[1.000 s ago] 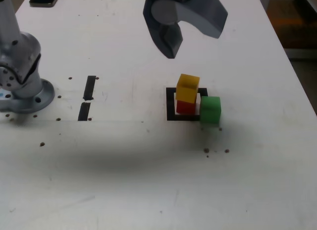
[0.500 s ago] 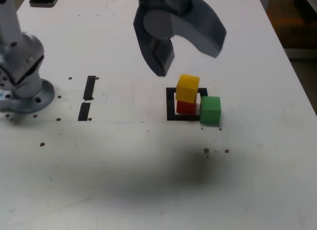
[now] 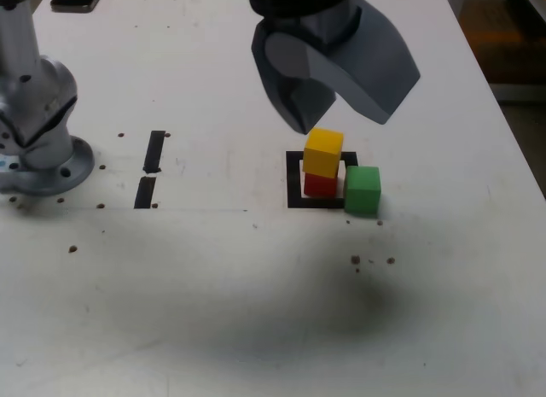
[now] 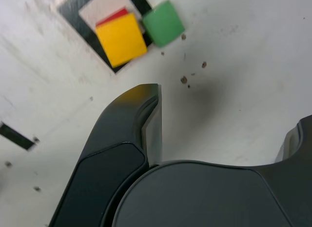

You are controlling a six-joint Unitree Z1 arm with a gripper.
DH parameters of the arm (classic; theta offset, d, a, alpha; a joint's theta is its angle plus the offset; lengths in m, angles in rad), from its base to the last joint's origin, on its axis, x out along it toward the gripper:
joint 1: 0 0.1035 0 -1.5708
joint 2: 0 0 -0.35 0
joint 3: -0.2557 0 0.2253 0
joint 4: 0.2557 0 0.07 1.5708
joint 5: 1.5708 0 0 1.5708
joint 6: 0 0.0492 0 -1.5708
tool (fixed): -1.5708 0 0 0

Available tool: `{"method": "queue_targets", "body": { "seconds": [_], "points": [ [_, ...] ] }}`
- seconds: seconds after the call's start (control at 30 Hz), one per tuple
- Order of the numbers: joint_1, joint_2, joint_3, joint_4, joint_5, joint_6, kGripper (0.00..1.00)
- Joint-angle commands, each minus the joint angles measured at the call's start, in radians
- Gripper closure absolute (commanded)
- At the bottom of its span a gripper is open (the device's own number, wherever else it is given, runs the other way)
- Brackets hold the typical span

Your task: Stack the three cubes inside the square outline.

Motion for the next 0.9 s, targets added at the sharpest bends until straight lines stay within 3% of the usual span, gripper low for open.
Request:
{"method": "queue_targets", "body": {
  "seconds": [0.0, 0.2, 0.47, 0.63, 0.87],
  "points": [
    [-0.001, 0.006, -0.012, -0.002, 0.027, 0.156, 0.05],
    [-0.006, 0.025, -0.01, -0.013, 0.143, 0.418, 0.05],
    [-0.056, 0.044, 0.027, -0.035, 0.311, 0.582, 0.05],
    [-0.099, 0.066, 0.027, -0.047, 0.356, 0.624, 0.05],
    [-0.133, 0.104, -0.01, -0.045, 0.369, 0.634, 0.05]
  ]
}}
